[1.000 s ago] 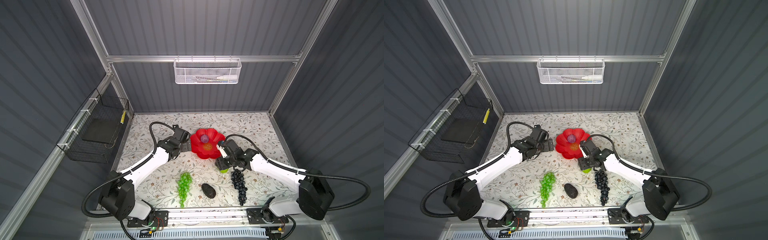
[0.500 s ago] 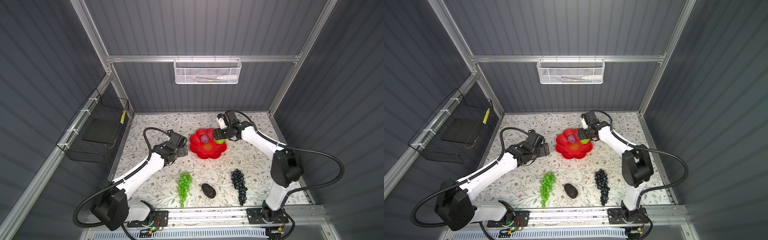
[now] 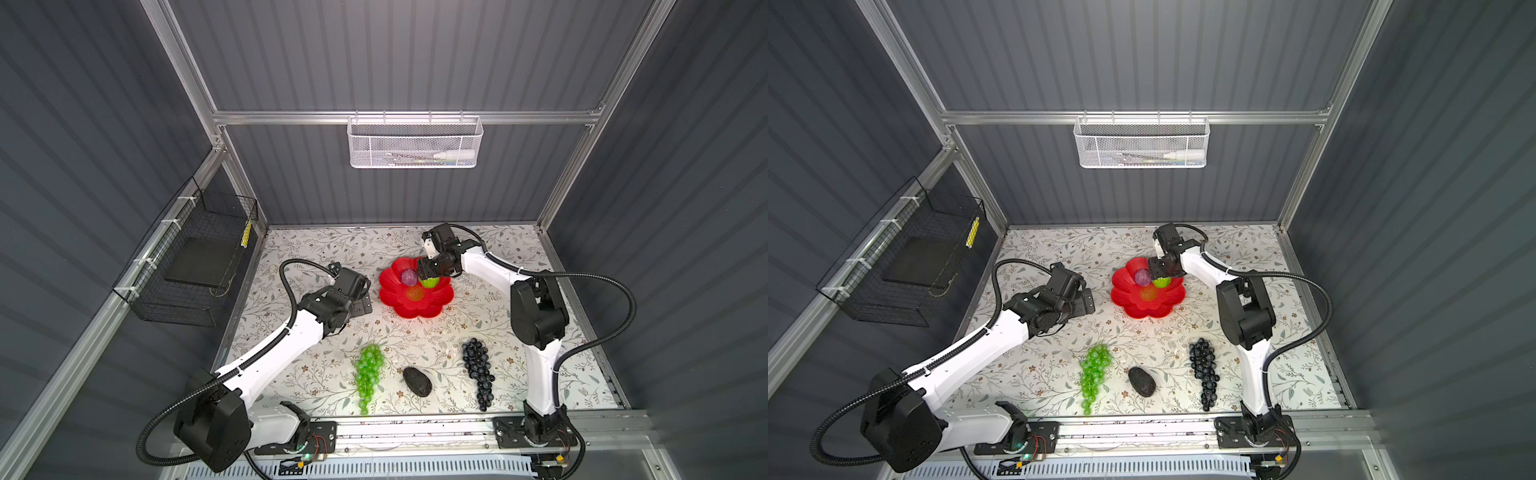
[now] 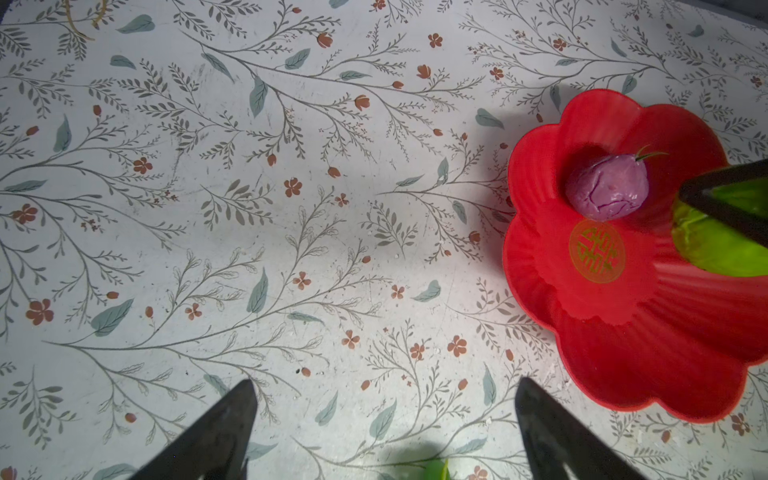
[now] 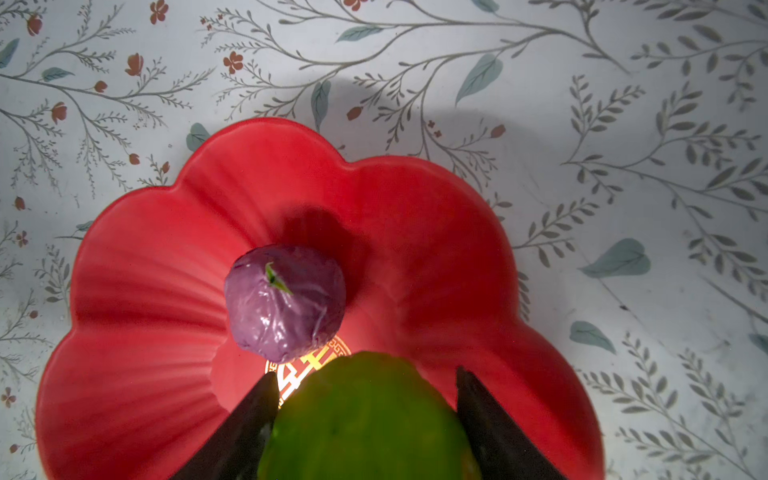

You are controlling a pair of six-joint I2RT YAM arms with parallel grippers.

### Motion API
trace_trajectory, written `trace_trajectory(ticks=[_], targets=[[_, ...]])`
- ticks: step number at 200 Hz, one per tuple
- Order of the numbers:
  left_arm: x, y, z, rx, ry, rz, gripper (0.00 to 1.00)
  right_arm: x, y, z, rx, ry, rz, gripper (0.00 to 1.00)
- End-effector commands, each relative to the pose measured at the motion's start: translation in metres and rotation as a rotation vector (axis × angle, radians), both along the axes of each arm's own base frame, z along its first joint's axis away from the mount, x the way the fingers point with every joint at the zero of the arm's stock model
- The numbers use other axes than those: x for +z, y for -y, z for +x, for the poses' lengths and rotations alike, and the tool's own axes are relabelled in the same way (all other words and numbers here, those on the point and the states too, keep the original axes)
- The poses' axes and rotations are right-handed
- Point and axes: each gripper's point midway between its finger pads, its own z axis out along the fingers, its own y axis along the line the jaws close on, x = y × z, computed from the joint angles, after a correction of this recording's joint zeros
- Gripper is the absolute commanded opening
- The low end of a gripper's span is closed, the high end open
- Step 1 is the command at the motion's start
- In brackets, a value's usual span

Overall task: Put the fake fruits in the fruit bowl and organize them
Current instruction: 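Lift the green fruit with the right gripper and release it in the bowl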

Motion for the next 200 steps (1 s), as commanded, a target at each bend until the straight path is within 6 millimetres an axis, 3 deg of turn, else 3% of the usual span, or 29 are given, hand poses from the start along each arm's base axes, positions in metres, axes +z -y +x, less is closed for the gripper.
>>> trace_trajectory(ticks=[1,88,117,176,200], targets=[[0.001,-0.007,-0.005,0.028,0.001,-0.005,0.97,-0.007,0.000,0.007,-0.018,-0.008,-0.002,0.59],[0.002,-0.005,-0.004,0.022,-0.015,0.006,0.97,-0.033,-0.003,0.015,-0.034,-0.041,-0.007,0.64],[0.001,-0.003,-0.004,0.014,-0.023,0.005,0.98,-0.032,-0.004,0.015,-0.038,-0.037,0.003,0.69],[-0.002,0.001,-0.012,-0.029,-0.074,0.008,0.98,-0.011,-0.005,0.017,-0.010,0.020,0.009,0.82],[-0.006,0.005,-0.019,-0.073,-0.119,0.001,0.97,0.015,-0.004,0.013,0.001,0.057,0.021,0.83]])
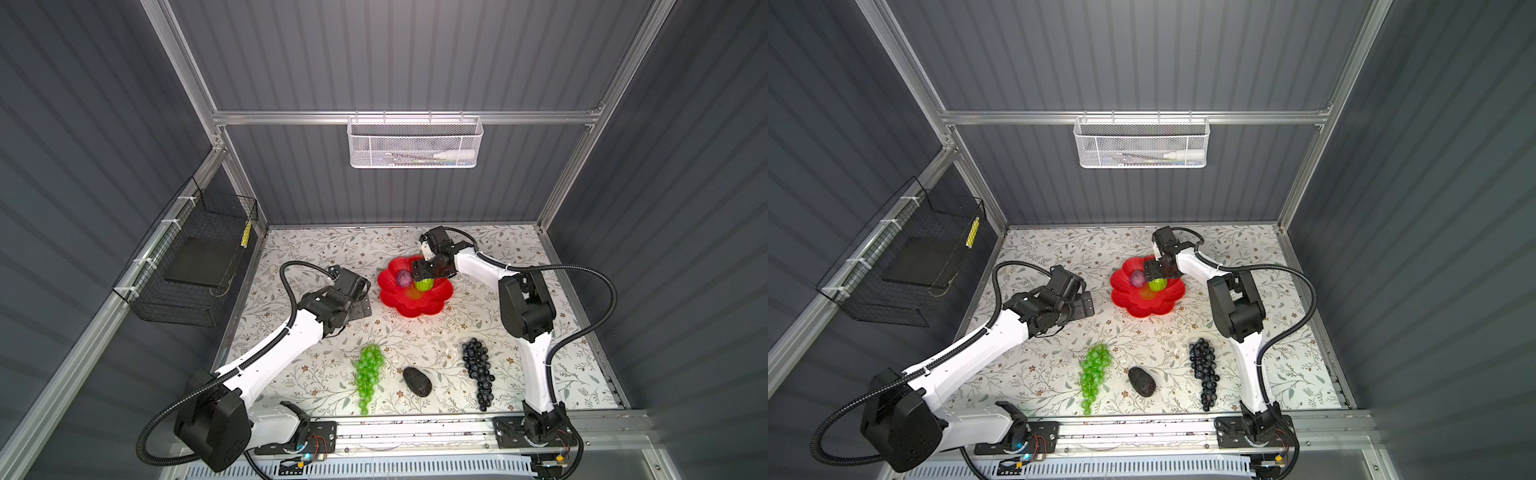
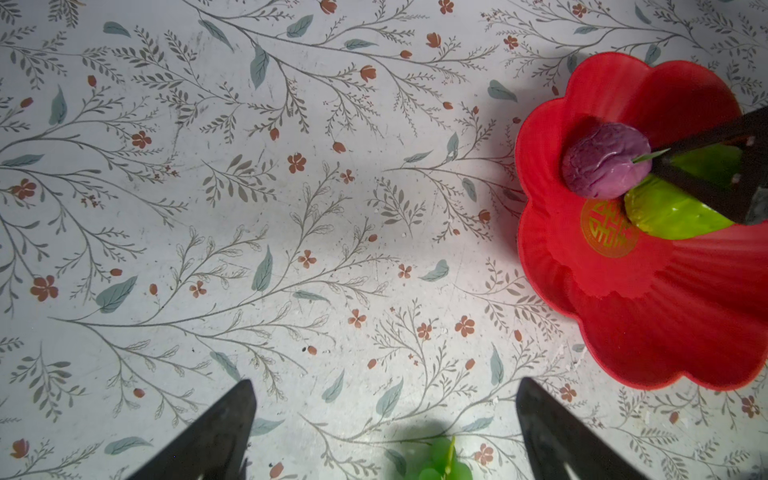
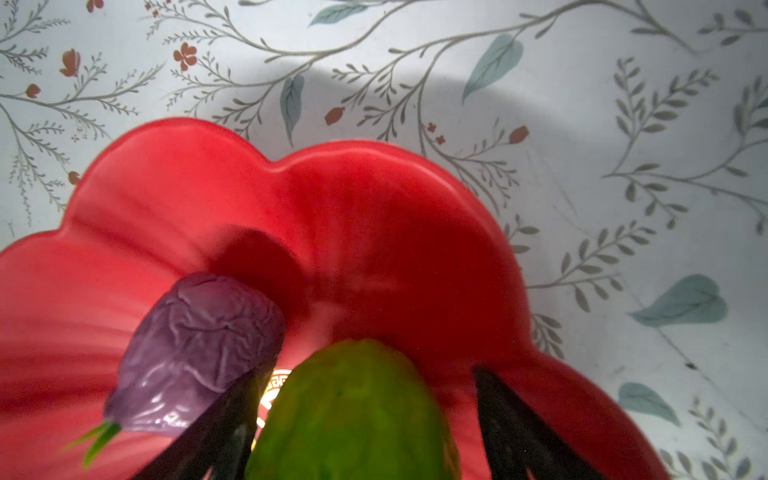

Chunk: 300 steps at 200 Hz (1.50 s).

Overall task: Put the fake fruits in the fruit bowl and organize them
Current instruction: 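Lift the green fruit with the right gripper and release it in the bowl, then reach the left gripper to the dark brown oval fruit and grasp it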

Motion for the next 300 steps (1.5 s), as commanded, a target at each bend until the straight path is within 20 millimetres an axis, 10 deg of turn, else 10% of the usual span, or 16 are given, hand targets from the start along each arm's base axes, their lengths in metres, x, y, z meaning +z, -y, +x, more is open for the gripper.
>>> trace_trajectory(ticks=[1,67,147,222,300], targets=[[0.002,0.006,-0.008,-0.058,-0.052,-0.008,0.97,0.041,0.003,-0.001,0.015,0.070,0.018,0.83],[-0.025,0.067,-0.042,-0.296,-0.260,-0.178,0.94,0.116,0.012,-0.054,0.053,0.207,0.009,0.84],[-0.051,0.147,-0.111,-0.528,-0.460,-0.244,0.95,0.070,0.044,-0.179,0.056,0.094,-0.012,0.83],[-0.079,0.185,-0.181,-0.507,-0.668,-0.242,0.94,0.070,0.061,-0.171,-0.004,0.182,-0.007,0.84],[-0.102,0.184,-0.168,-0.476,-0.651,-0.112,0.76,0.053,0.057,-0.174,-0.011,0.156,0.027,0.83]])
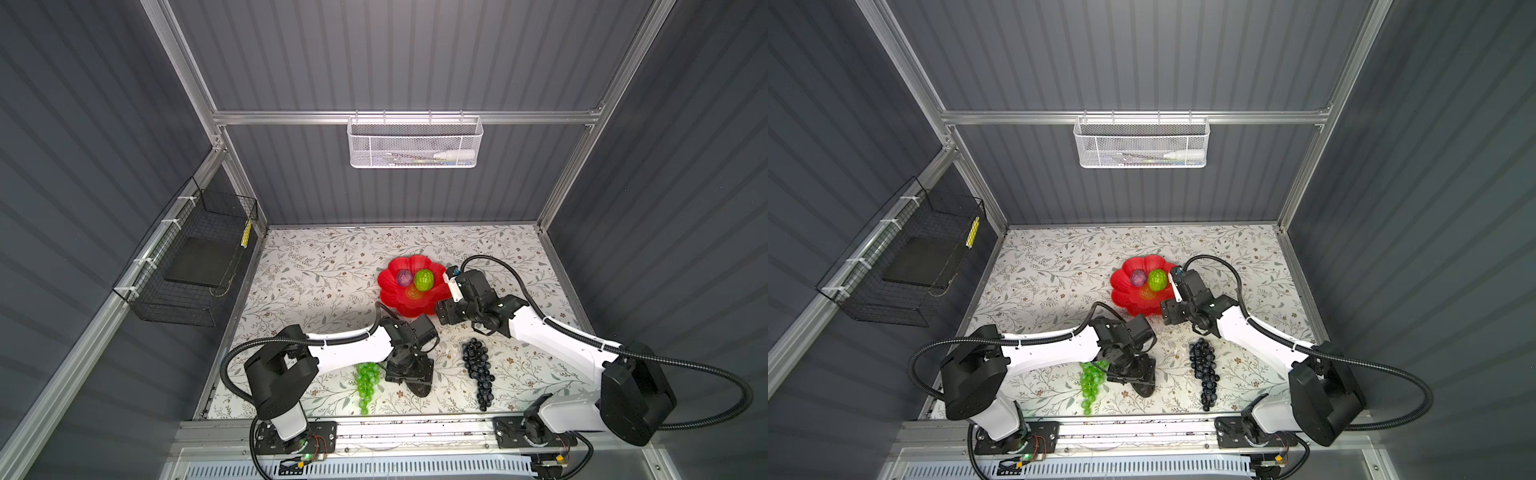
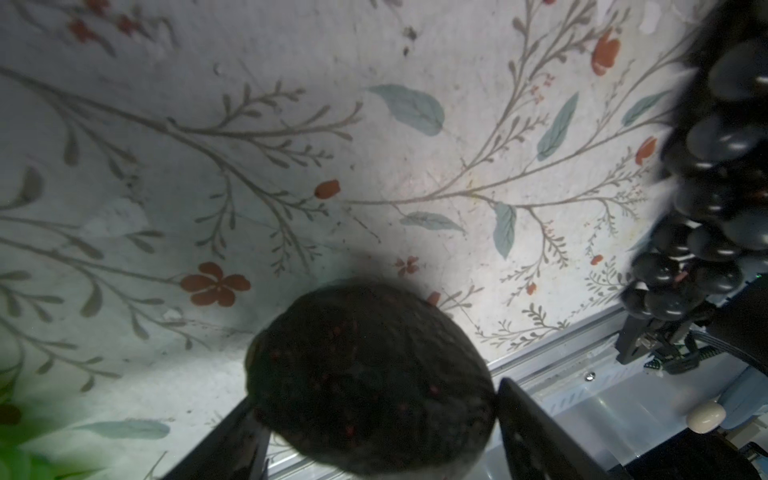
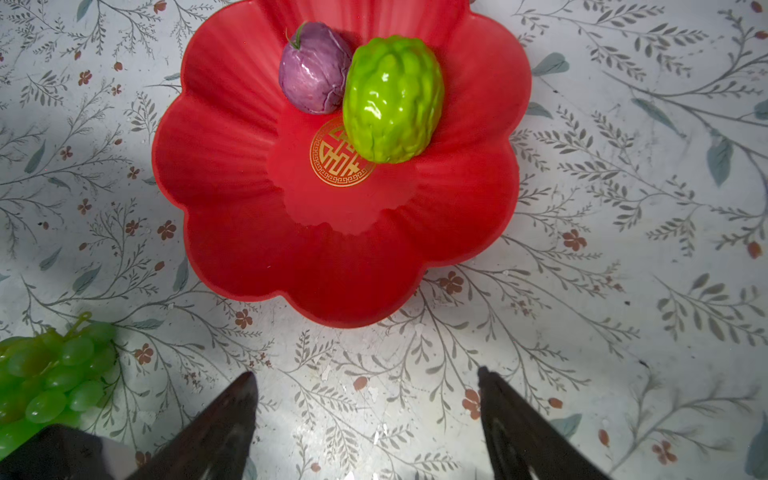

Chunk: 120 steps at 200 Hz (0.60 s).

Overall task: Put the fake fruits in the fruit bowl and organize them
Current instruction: 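Reach the left gripper to the dark brown oval fruit and grasp it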

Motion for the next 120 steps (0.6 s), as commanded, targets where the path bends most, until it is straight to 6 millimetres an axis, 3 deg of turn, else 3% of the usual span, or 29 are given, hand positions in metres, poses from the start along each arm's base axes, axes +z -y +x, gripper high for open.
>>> trace_trajectory(ticks=[1,49,75,84,120], targets=[[0.000,0.001,0.010,-0.004,0.034,0.047,0.75,-0.010,-0.001,-0.001,-0.010,-0.022,0.013,0.83],[-0.009,-0.004,0.002,0.003,0.000,0.048,0.53,-0.013,0.001,-0.001,-0.017,-0.022,0.007,0.83],[-0.009,-0.008,-0.002,-0.006,-0.003,0.044,0.48,-0.011,-0.001,0.002,-0.014,-0.014,0.010,0.83],[-0.010,-0.007,-0.005,-0.017,-0.019,0.028,0.50,-0.009,-0.002,0.003,-0.013,-0.013,0.013,0.83],[-0.009,-0.016,-0.014,-0.041,-0.049,0.040,0.71,-0.008,-0.002,0.004,-0.011,-0.008,0.010,0.83]])
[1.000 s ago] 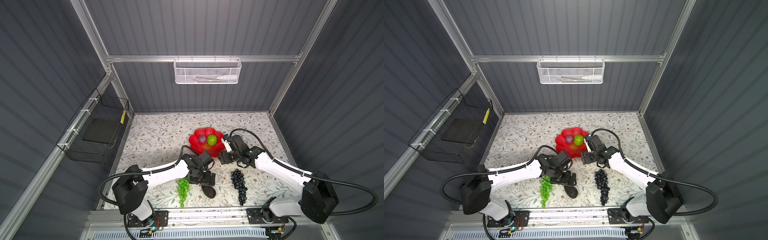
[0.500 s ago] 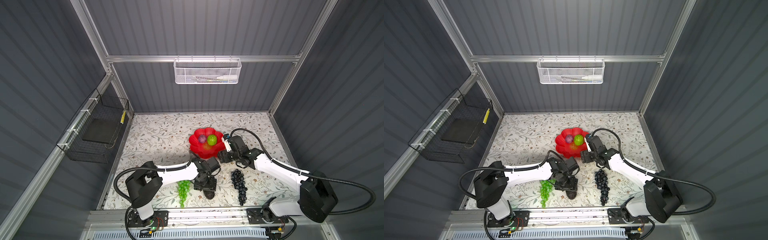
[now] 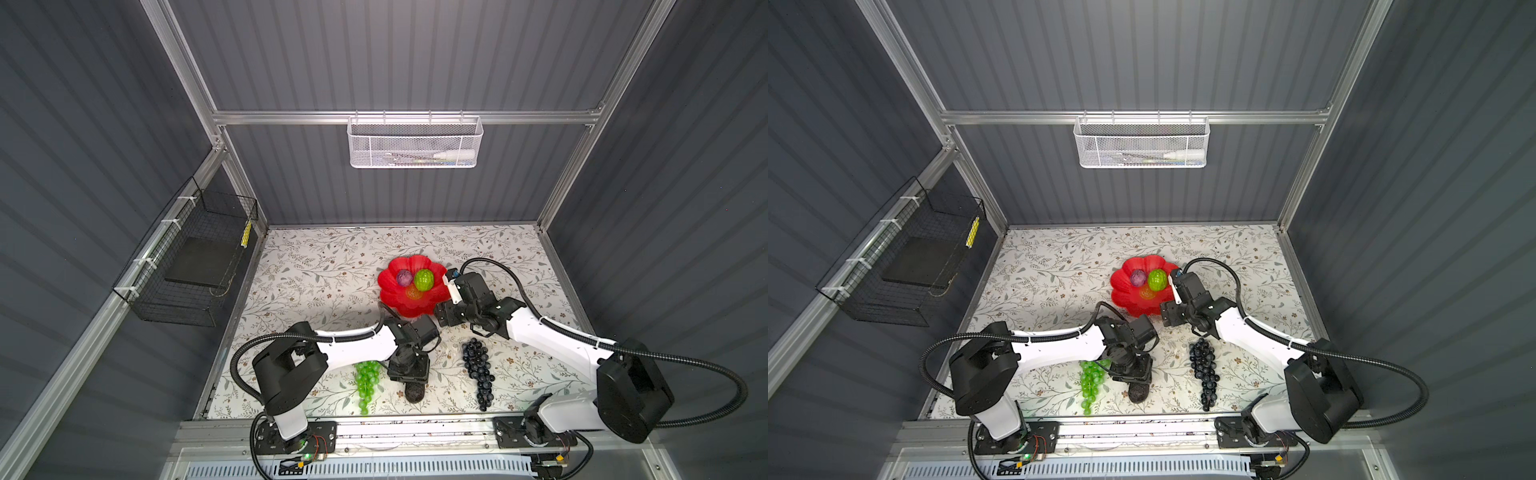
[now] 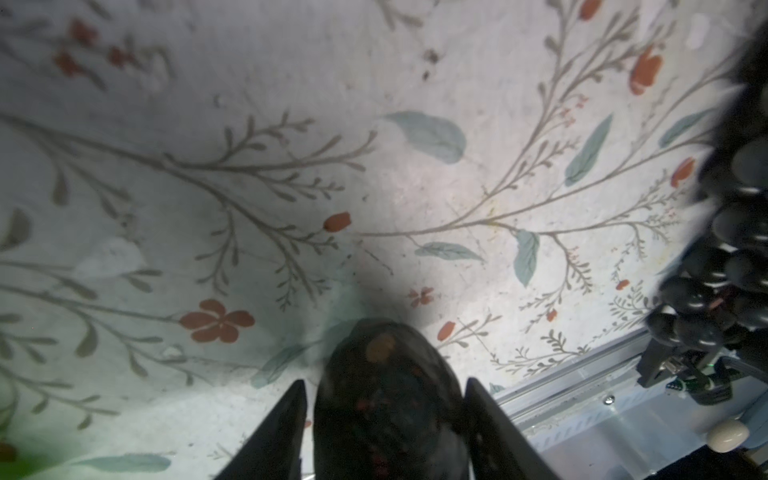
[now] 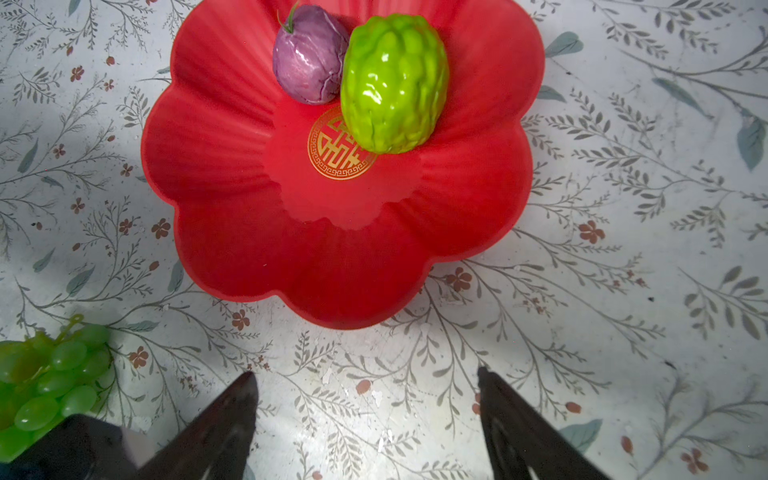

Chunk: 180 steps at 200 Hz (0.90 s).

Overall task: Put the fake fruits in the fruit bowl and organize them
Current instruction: 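Reach the left gripper to the dark brown oval fruit and grasp it, then carry the dark brown fruit with the left gripper and lower it into the bowl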

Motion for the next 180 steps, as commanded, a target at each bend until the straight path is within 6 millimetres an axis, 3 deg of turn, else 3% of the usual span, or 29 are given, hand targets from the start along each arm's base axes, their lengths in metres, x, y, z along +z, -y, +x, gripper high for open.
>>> trace_trajectory(ticks=[1,56,87,112,180], targets=[[0.004,-0.012,-0.011,-0.026,-0.033,0.019,0.71,0.001,0.000,0.004,-0.004,0.003,-0.002,0.83],[0.006,-0.011,-0.024,-0.057,-0.068,0.016,0.66,0.001,-0.002,0.004,-0.005,-0.003,0.005,0.83],[0.015,-0.016,-0.035,-0.102,-0.077,0.024,0.81,0.000,-0.001,0.004,-0.005,0.001,-0.003,0.83],[0.018,-0.019,-0.036,-0.114,-0.079,0.034,0.82,0.000,-0.003,0.006,-0.005,0.001,0.010,0.83],[0.013,-0.014,-0.037,-0.130,-0.076,0.042,0.47,-0.001,-0.002,0.005,-0.003,0.005,-0.001,0.83]])
